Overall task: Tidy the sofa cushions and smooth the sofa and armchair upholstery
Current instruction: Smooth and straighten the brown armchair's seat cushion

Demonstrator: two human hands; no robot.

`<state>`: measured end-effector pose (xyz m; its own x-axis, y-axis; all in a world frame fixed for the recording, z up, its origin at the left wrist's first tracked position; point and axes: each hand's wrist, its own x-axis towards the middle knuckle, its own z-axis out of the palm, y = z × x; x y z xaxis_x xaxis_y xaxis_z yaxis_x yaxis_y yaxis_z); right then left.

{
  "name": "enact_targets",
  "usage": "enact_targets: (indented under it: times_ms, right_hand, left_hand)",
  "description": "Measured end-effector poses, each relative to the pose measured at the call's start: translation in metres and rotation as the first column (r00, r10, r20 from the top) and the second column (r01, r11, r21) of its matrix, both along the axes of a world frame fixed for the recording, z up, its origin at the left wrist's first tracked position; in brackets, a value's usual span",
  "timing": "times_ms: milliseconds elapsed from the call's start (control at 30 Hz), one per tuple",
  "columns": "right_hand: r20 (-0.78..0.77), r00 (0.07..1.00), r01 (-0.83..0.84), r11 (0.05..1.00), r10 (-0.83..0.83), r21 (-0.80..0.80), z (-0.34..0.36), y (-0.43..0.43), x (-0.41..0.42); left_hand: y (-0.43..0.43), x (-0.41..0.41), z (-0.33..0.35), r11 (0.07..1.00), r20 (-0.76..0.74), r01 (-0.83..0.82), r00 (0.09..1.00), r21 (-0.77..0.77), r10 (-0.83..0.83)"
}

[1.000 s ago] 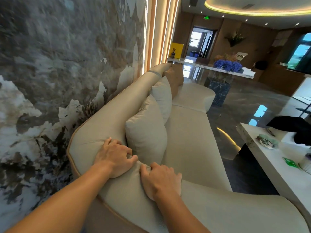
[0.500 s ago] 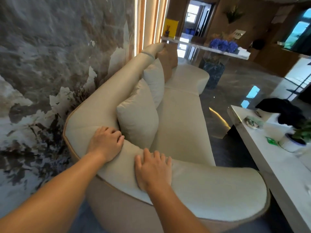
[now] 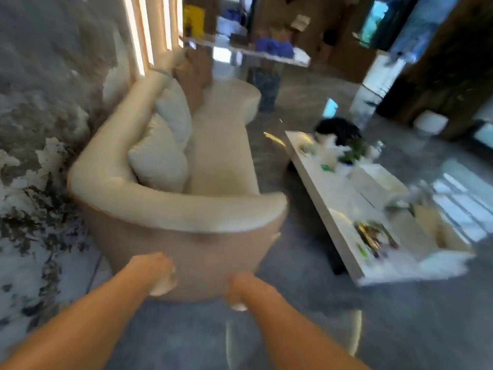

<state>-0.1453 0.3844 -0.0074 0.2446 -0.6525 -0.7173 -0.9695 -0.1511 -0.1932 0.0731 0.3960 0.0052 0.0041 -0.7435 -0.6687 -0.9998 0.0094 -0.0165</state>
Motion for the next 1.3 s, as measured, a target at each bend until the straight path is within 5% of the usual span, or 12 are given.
enact_targets:
  times_ms: [100,233,400,500,600,800,900,1033,1167,1300]
  right_hand:
    - [-0.113,0.988,0.094,0.99,-0.106,-0.107,0.035,0.068,-0.08]
    - [-0.145,0.925,0.33,0.933,-0.35,-0.145,0.096,0.174,-0.226]
    - [-0.1,0.746,0.625,0.744,-0.659,-0.236,0.141,0.322,-0.351]
    - [-0.155,0.576,0.789,0.596,-0.802,-0.151,0.153,0.419,-0.407]
    - [-0.189,0.276,0.927,0.313,-0.942,-0.208,0.168,0.515,-0.433]
    - [-0.208,-0.189,0.952,-0.126,-0.96,-0.28,0.191,0.657,-0.433]
    - [-0.172,-0.284,0.927,-0.224,-0.943,-0.302,0.196,0.7,-0.439]
    - [-0.131,-0.303,0.883,-0.226,-0.944,-0.411,0.199,0.769,-0.472]
    - [-0.093,-0.263,0.734,-0.136,-0.96,-0.666,0.205,0.852,-0.539]
    - [-0.043,-0.299,0.714,-0.193,-0.953,-0.673,0.21,0.934,-0.611]
  left_hand:
    - [0.049,-0.063,0.033,0.999,-0.125,0.026,0.992,-0.037,-0.03]
    - [0.114,-0.191,0.094,0.967,-0.205,0.253,0.947,-0.006,-0.249]
    - [0.182,-0.346,0.144,0.826,-0.24,0.556,0.793,-0.089,-0.56]
    - [0.216,-0.424,0.159,0.665,-0.241,0.738,0.629,-0.114,-0.739]
    - [0.246,-0.491,0.17,0.462,-0.201,0.876,0.432,-0.141,-0.879]
    - [0.321,-0.595,0.175,0.122,-0.191,0.985,0.097,-0.123,-0.977]
    - [0.378,-0.637,0.173,-0.022,-0.196,0.995,-0.042,-0.1,-0.98]
    - [0.477,-0.689,0.165,-0.175,-0.211,0.975,-0.201,-0.135,-0.957]
    - [0.593,-0.745,0.158,-0.168,-0.304,0.962,-0.23,-0.217,-0.924]
    - [0.709,-0.794,0.16,0.158,-0.508,0.959,0.017,-0.237,-0.861]
